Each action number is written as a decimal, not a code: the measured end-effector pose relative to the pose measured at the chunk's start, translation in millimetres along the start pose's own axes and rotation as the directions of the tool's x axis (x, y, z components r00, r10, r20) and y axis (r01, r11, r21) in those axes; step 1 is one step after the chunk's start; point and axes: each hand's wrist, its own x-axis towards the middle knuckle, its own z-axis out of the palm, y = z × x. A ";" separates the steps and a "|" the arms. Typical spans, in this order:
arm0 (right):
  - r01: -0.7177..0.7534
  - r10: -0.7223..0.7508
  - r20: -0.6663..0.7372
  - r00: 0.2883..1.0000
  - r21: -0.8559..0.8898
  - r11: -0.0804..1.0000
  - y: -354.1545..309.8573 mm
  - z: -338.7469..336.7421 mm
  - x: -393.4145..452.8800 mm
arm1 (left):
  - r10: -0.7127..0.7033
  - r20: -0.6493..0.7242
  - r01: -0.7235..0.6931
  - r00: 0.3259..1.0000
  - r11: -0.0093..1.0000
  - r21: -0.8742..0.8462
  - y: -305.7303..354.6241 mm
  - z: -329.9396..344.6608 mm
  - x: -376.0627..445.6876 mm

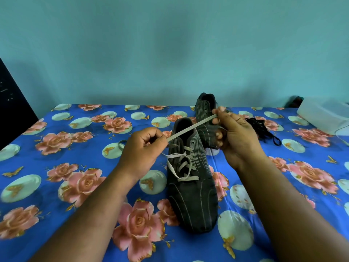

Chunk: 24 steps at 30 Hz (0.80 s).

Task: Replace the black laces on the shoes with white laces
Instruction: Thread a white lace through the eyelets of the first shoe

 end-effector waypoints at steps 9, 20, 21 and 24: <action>0.028 0.036 0.237 0.971 -0.263 0.964 2.1 9.2 -12.3 | 0.155 -0.036 -0.147 0.987 0.973 0.177 -2.8 2.8 -1.4; 0.183 -0.057 0.370 0.927 -0.316 0.931 13.4 18.5 -20.4 | 0.347 -0.063 -0.327 0.936 0.920 0.217 5.0 17.6 -6.1; 0.195 -0.060 0.378 0.924 -0.331 0.923 12.2 16.8 -19.3 | 0.338 -0.065 -0.320 0.939 0.926 0.198 4.2 18.2 -6.1; 0.273 -0.081 0.414 0.907 -0.431 0.860 8.1 12.7 -16.5 | 0.309 -0.078 -0.295 0.948 0.943 0.152 2.7 19.4 -4.9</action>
